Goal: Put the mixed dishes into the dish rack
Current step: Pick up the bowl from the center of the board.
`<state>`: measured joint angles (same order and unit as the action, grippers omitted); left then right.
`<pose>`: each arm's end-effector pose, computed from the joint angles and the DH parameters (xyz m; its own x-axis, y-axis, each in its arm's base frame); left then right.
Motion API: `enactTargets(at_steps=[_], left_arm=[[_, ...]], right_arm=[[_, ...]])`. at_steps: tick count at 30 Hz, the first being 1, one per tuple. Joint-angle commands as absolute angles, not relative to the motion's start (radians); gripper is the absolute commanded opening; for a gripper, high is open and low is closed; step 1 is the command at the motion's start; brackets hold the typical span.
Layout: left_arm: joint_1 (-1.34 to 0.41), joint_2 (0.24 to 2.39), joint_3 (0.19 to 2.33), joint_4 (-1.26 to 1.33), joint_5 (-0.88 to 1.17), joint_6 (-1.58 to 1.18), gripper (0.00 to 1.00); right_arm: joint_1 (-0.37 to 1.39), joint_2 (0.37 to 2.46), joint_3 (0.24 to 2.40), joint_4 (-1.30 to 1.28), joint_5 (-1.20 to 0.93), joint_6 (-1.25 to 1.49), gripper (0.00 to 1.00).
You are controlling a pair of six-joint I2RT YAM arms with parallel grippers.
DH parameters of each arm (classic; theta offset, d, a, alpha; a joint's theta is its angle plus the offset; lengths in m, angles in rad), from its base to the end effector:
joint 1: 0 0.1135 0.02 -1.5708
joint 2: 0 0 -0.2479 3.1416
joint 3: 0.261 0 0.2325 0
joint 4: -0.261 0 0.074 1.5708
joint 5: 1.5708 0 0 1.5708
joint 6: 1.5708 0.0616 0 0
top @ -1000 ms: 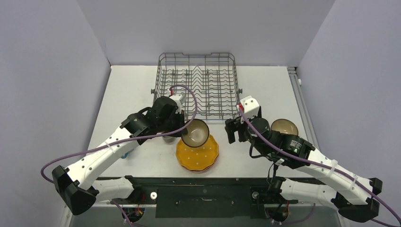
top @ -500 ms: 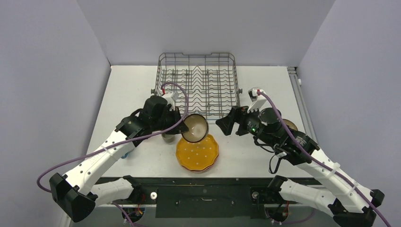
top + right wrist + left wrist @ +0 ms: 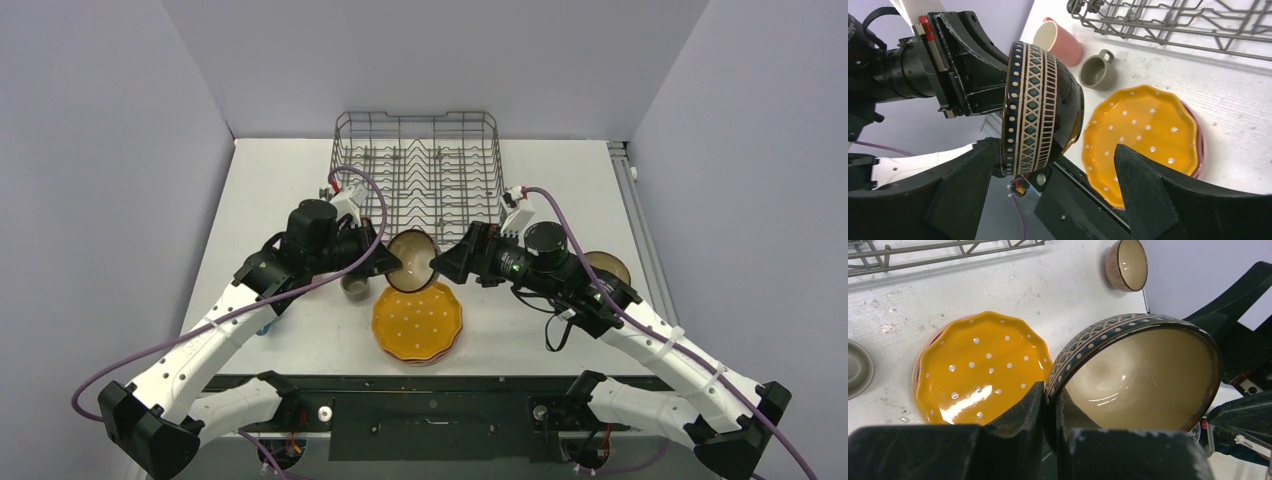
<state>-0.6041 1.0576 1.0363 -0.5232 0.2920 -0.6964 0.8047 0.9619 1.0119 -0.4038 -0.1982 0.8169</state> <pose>0.1857 -0.1497 0.3158 -0.8060 -0.1901 -0.5606 0.2993 0.6861 -0.6631 0.1477 0.1710 0.3414 -0.7729 0.2276 -0.5924 -0.3961 0.5562 0.7306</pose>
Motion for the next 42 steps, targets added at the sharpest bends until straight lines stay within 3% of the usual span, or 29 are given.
enactTargets(at_steps=[1,42], left_arm=[[-0.585,1.011,1.053,-0.376,0.349,-0.719,0.00],[-0.575,1.022,1.063,-0.292,0.395,-0.759,0.00]], right_arm=[[0.798,0.971,0.986,-0.259,-0.258,0.917,0.84],[0.796,1.026,0.931,-0.058,-0.270,1.091,0.78]])
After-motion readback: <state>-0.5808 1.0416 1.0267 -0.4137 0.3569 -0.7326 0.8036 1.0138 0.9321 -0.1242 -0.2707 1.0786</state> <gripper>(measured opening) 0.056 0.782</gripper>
